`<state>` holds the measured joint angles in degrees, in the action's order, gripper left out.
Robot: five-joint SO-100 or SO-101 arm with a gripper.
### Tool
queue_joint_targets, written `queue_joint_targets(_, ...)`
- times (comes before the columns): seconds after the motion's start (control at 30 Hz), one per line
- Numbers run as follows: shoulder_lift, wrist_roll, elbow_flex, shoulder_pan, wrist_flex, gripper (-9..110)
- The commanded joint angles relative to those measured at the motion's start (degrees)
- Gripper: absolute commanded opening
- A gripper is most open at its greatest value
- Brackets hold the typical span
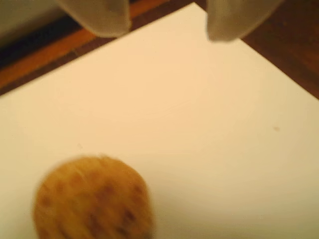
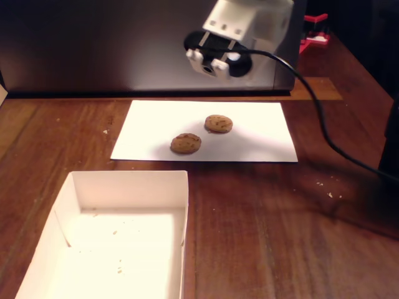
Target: Grasp a mini cookies block and put it in the white box.
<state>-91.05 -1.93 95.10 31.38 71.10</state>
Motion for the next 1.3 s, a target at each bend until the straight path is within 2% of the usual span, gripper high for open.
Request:
queue_joint_targets(0.0, 0.1, -1.3, -10.5, 1.1, 1.7, 10)
queue_joint_targets(0.67, 12.6, -2.6, -13.8, -1.1, 0.8, 16)
queue_joint_targets(0.97, 16.9, -2.8, -15.6, -0.4, 0.7, 29)
queue_joint_targets(1.27, 20.2, -2.5, -15.7, 0.4, 0.2, 34)
